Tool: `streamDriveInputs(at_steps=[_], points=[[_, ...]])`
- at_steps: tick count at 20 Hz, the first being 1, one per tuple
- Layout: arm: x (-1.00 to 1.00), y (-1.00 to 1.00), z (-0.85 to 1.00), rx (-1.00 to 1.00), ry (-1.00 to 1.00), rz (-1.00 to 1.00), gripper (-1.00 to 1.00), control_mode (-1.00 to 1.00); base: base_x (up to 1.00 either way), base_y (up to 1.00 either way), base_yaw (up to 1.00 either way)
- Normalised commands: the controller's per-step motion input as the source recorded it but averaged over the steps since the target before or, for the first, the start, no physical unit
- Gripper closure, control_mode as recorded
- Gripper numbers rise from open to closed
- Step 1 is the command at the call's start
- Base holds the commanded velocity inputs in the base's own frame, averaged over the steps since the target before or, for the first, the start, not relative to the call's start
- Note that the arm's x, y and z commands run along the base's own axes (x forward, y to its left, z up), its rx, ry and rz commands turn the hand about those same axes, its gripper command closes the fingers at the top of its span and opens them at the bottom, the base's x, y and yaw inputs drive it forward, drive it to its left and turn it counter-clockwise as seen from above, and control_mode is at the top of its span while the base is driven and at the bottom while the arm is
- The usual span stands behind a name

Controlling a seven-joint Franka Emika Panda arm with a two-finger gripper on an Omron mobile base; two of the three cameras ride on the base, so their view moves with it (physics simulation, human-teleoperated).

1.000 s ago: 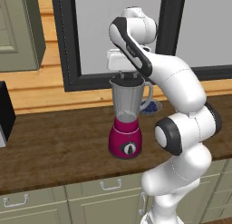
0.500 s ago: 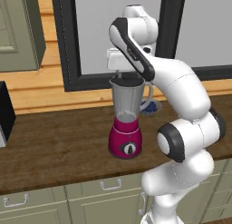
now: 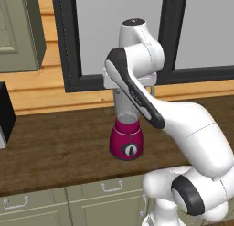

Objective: Close the lid blender by securely placing the lid on top.

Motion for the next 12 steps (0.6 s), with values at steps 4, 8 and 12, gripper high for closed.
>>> streamDriveInputs(at_steps=[4, 8, 12], points=[[-1.00, 0.12, -0.98, -0.09, -0.01, 0.00, -1.00, -1.00, 0.00, 0.00, 0.00], [-1.00, 0.19, -0.99, -0.14, 0.06, 0.00, -1.00, -1.00, 0.00, 0.00, 0.00], [-0.70, 0.12, -0.71, -0.08, 0.16, -0.02, -1.00, -1.00, 0.00, 0.00, 0.00]])
